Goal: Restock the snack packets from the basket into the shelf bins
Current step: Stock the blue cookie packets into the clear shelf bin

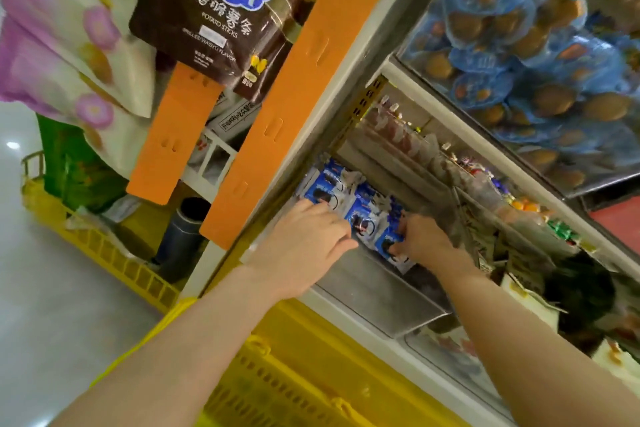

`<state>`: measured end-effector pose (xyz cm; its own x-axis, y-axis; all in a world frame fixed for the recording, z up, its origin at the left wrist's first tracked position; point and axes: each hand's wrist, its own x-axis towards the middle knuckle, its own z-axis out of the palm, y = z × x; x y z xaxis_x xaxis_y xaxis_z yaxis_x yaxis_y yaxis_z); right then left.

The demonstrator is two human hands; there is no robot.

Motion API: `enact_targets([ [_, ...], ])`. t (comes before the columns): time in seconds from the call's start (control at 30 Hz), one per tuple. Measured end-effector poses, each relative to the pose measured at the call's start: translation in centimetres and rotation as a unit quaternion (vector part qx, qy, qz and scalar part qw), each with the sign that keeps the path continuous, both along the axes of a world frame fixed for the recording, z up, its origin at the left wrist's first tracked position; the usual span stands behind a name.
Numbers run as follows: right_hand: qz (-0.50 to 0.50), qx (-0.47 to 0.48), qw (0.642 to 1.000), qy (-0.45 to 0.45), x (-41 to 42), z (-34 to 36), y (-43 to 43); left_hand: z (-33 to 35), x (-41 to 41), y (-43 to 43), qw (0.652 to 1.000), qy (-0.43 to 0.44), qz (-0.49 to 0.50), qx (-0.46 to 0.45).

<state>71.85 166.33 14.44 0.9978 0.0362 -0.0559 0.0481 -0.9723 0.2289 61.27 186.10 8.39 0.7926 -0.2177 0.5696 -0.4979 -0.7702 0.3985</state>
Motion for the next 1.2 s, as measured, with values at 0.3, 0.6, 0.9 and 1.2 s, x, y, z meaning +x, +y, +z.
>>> enact_targets([
  [0.3, 0.002, -0.038, 0.999, -0.017, 0.0, -0.5, 0.3, -0.4, 0.1, 0.1, 1.000, 0.002, -0.009, -0.021],
  [0.6, 0.052, 0.080, 0.994, -0.058, -4.2, 0.4, 1.8, 0.5, -0.6, -0.2, 0.998, 0.041, 0.028, 0.024],
  [0.9, 0.207, 0.127, 0.965, -0.094, -15.6, -2.6, -1.2, 1.2, -4.0, -1.6, 0.992, 0.045, 0.102, 0.053],
  [1.2, 0.218, 0.199, 0.954, -0.054, -21.2, -11.5, -5.9, -5.0, -9.0, -3.9, 0.993, 0.046, 0.093, 0.064],
])
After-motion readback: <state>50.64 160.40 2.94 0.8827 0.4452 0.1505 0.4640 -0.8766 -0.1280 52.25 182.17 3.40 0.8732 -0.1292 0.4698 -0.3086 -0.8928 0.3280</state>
